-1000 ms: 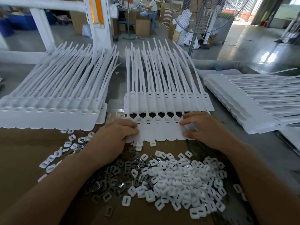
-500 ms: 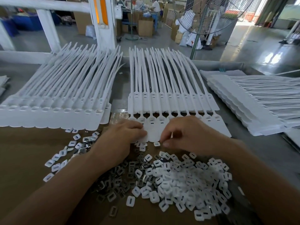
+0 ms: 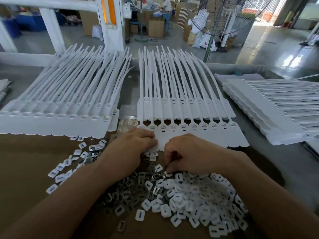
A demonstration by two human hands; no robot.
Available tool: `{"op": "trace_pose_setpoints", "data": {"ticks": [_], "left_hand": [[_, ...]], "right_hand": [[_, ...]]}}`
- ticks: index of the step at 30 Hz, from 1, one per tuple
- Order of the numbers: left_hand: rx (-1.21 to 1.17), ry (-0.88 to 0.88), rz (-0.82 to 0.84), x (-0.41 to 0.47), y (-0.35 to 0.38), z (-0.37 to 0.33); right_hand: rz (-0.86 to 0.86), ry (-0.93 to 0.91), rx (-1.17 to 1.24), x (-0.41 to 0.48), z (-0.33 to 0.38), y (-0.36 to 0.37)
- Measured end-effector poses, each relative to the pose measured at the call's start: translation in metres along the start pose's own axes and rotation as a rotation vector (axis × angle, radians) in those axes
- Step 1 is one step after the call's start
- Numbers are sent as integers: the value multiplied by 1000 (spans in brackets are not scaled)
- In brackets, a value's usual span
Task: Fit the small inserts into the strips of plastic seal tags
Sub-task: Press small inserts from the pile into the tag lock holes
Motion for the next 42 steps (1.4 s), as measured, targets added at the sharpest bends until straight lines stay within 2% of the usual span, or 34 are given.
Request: {"op": "trace_pose_setpoints", "data": {"ticks": [12, 17, 24, 30, 42], "left_hand": [[26, -13, 13, -1, -8, -8], [-15, 14, -31, -1, -7, -11], [13, 113, -59, -2, -20, -25], [43, 72, -1, -3, -13, -18], [100, 42, 50, -5, -8, -16]], "right_hand": [[-242, 218, 402, -8, -18, -15], [-393, 227, 270, -3, -19, -31], [-472, 266, 294, 39, -11, -38], [-449, 304, 279, 73, -9, -21], [-352, 393, 291, 80, -13, -7]]}}
Point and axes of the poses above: each hand's wrist, its own x-axis towards the middle knuckle, its own y-axis out of the palm, z = x × y, the point moved 6 cm from there along x, towards the middle knuckle, and after that the axes turned 10 degrees about -z, right-handed, at the moved point
